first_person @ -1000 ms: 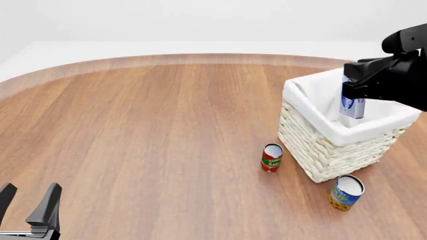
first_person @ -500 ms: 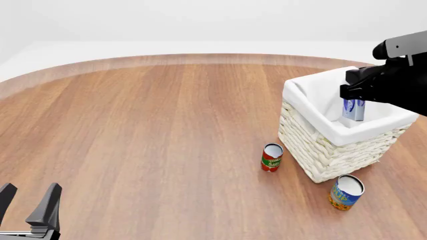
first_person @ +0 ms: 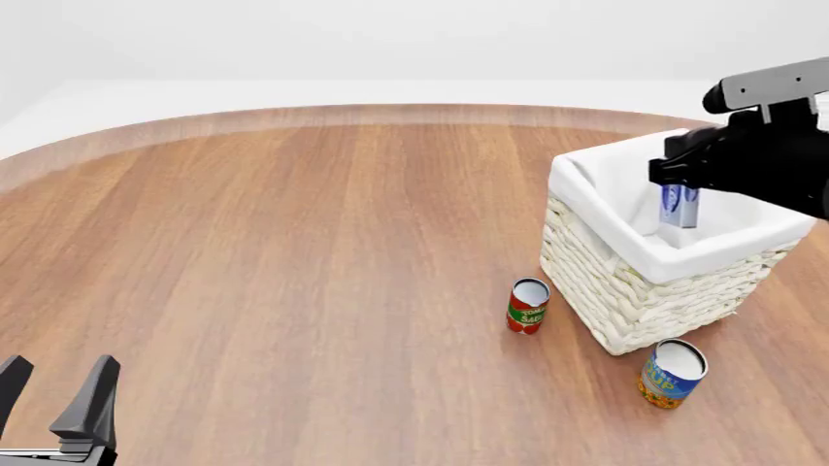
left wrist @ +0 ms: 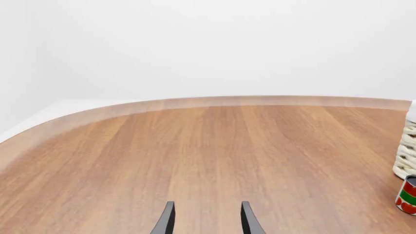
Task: Pick up the alphabet soup and the cream cheese box, and put them in the basket.
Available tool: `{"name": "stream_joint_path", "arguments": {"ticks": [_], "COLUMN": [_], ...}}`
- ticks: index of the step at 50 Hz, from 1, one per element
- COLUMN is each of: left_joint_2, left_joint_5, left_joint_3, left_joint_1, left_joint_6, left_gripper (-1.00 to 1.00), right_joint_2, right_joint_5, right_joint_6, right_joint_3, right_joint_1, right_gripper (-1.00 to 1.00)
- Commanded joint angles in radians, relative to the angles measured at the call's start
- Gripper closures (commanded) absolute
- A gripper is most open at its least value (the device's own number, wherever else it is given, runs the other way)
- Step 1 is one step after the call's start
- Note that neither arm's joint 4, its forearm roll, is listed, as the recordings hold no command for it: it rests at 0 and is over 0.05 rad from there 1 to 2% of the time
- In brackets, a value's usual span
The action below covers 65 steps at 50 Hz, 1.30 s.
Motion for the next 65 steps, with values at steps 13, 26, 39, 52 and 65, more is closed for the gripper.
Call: {"name": "stream_joint_path", "arguments": {"ticks": [13,26,39,52,65], "left_joint_2": [0.0,0.0,0.0,0.0,0.0], "left_joint_5": [0.0,0.0,0.0,0.0,0.0], "left_joint_3": [0.0,0.0,0.0,0.0,0.0], "left_joint_1": [0.0,0.0,0.0,0.0,0.0], "left_joint_6": [0.0,0.0,0.0,0.0,0.0], "left_gripper": [-1.0,-1.0,-1.0,-1.0,-1.0], "right_joint_2": [0.084,0.128,0.19,0.244,0.326], "right_joint_5": [-0.059,-0.088,-0.112,-0.132,-0.151], "right_joint_6": [0.011,0.012,0.007,0.001,-0.02], "right_joint_3": [-0.002,-0.008,-0.035,-0.052,-0.089], "right_joint_1": [-0.02,-0.029,-0.049,-0.073,-0.101], "right_gripper": [1.0,1.0,1.0,1.0,1.0]}}
